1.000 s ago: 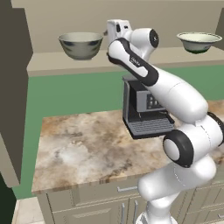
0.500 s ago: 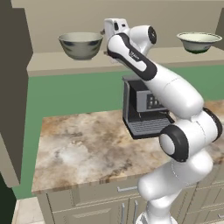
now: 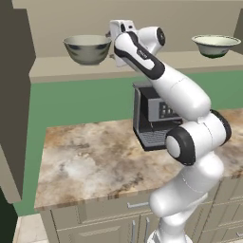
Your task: Pick up the bowls from the cabinet and place each bowl in front of a stool on the dining counter.
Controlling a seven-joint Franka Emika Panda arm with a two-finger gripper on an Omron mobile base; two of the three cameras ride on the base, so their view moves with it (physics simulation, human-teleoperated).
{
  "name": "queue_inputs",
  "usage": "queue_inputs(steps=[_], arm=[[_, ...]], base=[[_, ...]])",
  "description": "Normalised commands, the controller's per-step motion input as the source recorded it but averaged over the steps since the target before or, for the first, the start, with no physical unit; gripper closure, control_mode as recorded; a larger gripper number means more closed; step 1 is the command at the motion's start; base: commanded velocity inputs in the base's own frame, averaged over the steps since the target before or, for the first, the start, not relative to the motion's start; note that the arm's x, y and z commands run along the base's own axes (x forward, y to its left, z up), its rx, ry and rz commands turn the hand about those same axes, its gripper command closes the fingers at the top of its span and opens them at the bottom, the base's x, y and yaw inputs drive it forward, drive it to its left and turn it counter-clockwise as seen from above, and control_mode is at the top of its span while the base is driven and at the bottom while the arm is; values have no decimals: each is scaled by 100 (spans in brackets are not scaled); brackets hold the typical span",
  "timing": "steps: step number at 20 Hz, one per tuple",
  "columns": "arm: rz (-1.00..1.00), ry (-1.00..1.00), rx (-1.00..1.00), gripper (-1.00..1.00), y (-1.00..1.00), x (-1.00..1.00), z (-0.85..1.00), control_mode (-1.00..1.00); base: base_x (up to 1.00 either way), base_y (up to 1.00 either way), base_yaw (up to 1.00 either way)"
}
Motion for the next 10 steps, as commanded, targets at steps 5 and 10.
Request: queue_inputs(steps=[5,10], arm=[[1,5,0,-100,14,18,0,-100],[1,6,0,-100,14,13,0,-100]], base=[[0,0,0],[0,0,0]])
